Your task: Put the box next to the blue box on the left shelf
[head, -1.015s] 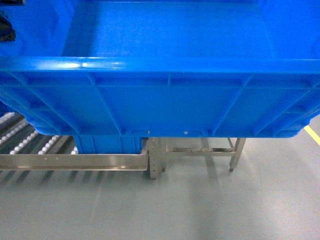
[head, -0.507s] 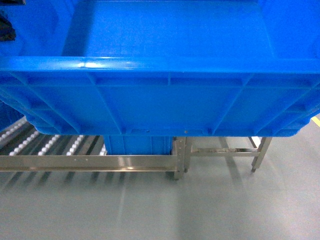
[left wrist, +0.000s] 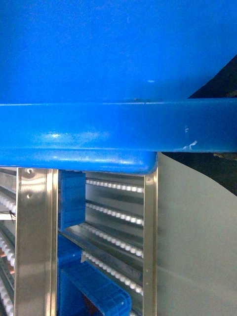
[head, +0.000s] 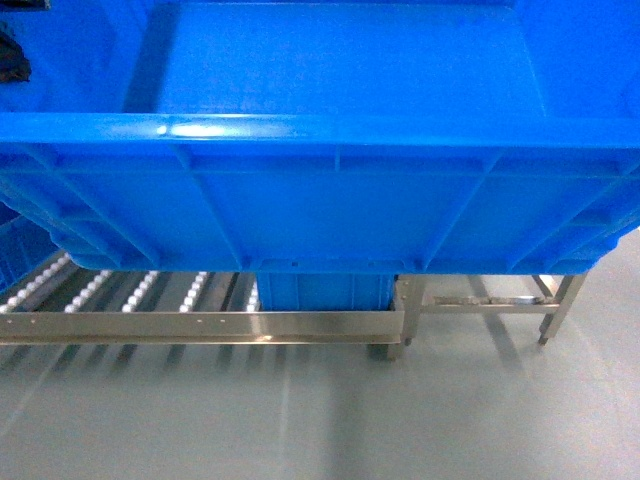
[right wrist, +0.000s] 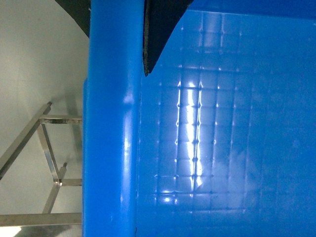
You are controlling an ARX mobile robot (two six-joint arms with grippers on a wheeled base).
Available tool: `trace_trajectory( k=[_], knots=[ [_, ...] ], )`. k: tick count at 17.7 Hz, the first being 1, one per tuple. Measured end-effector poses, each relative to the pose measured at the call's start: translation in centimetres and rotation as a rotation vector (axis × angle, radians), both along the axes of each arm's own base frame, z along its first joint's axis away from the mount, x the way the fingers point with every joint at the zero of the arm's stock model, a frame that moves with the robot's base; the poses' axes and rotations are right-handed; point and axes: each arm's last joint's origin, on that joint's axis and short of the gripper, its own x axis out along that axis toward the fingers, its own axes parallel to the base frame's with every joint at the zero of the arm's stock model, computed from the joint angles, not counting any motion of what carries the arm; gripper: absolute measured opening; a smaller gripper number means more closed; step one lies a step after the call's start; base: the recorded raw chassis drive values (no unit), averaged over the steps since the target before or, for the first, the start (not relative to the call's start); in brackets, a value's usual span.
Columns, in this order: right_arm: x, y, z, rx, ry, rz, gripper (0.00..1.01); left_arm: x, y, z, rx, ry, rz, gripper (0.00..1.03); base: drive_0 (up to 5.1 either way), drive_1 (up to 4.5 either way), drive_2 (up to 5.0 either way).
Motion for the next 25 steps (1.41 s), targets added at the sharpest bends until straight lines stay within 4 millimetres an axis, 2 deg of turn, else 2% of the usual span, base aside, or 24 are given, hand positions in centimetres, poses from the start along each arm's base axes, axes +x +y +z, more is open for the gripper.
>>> trace_trajectory(
  k=[25],
  knots=[
    [0.0,0.0,-0.01,0.0,0.001,0.0,0.07,0.0,0.0,0.0,-0.001,0.0,0.0,0.06,-5.0,2.4,2.4]
  ],
)
